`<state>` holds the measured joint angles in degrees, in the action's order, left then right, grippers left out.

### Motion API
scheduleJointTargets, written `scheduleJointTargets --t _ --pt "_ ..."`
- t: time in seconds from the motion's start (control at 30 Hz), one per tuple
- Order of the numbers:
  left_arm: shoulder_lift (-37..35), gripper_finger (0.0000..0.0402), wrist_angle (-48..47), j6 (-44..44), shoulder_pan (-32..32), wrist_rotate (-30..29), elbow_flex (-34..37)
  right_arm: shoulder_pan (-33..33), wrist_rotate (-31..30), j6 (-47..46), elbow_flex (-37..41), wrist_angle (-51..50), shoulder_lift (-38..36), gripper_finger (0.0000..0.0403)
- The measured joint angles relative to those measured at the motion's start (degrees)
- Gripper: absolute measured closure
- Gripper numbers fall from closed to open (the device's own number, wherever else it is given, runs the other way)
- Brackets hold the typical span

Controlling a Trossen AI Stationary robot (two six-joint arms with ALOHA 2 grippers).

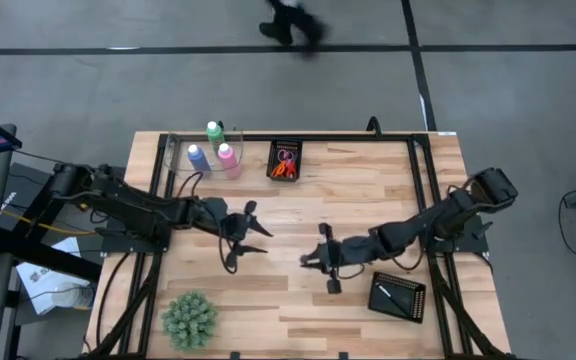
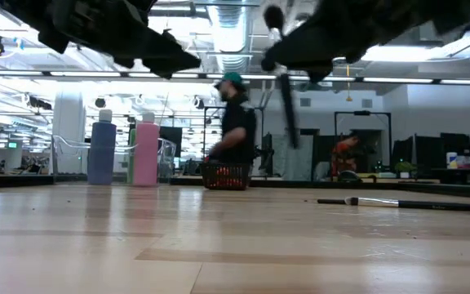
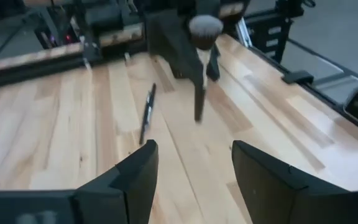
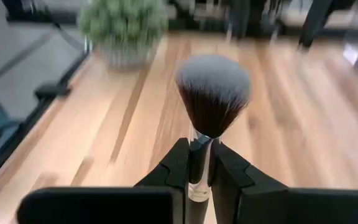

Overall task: Pick & Place Paint Supplies
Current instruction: Put the black paint brush into the bottom black bin

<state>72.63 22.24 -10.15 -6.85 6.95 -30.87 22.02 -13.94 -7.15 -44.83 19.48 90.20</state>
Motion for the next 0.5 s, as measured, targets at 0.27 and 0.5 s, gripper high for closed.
scheduleJointTargets --t 0.27,0.5 --pt "2.3 0.0209 -0.8 -0.3 0.0 0.0 0.1 7.1 -2.5 -13.1 -13.1 -37.0 -2.9 0.0373" --pt "5.4 0.0208 0.2 -0.5 0.1 0.0 0.1 12.3 -2.3 -28.7 -22.9 -66.2 -2.9 0.0373"
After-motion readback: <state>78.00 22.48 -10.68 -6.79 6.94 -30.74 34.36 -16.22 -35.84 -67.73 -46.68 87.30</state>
